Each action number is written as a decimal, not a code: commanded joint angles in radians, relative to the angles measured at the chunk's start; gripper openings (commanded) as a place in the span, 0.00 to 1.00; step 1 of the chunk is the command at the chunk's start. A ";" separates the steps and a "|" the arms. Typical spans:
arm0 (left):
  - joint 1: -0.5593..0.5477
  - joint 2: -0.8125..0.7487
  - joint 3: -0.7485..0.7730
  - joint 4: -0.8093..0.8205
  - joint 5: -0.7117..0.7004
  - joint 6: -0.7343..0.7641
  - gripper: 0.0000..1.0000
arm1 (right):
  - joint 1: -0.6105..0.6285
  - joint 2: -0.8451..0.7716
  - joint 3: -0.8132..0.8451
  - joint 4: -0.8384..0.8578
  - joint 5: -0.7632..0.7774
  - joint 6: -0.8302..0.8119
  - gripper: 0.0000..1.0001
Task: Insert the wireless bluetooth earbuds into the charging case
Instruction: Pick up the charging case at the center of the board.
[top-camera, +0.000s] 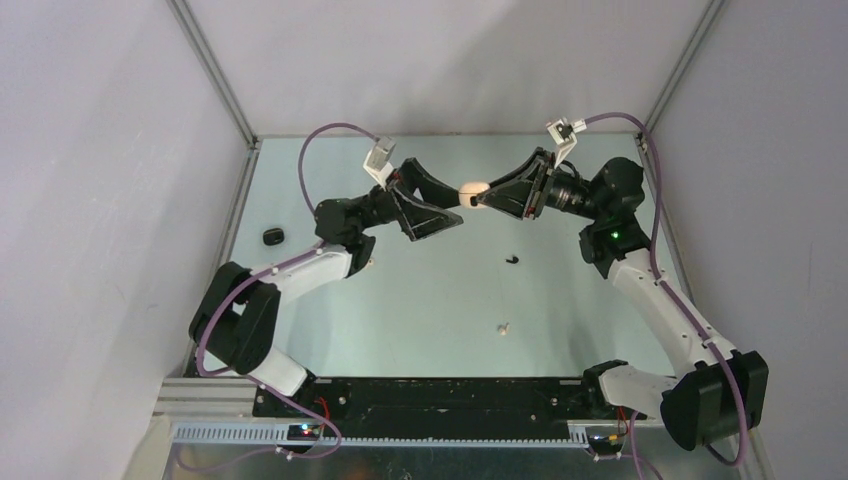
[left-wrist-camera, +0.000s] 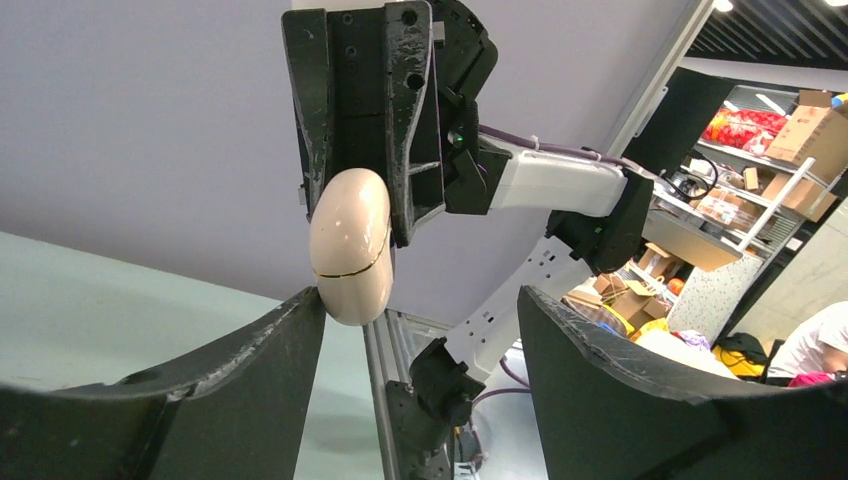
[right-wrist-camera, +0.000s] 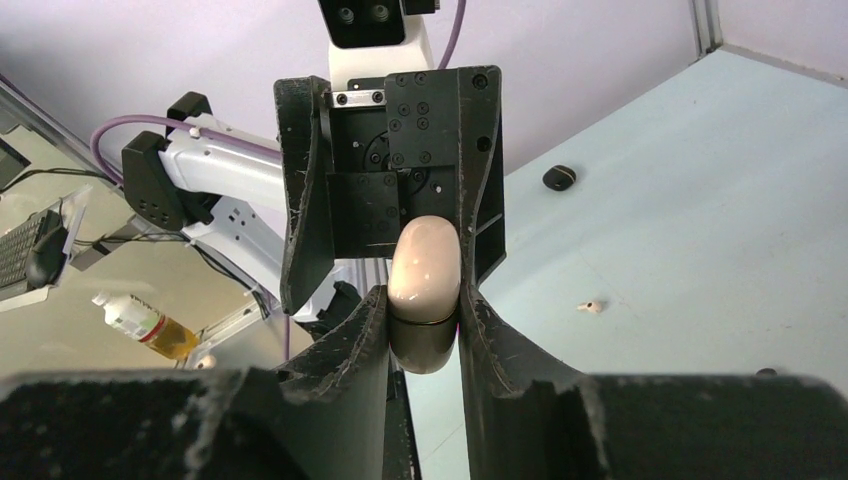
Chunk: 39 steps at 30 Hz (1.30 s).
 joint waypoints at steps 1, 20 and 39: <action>-0.016 0.005 0.012 0.000 -0.003 0.014 0.74 | 0.001 -0.009 -0.010 0.086 0.013 0.022 0.10; -0.026 0.012 0.020 -0.029 -0.011 0.026 0.43 | 0.046 0.002 -0.031 0.080 0.021 -0.016 0.11; -0.017 -0.005 0.045 -0.170 0.107 0.146 0.04 | 0.008 -0.050 0.006 -0.053 -0.077 -0.202 0.61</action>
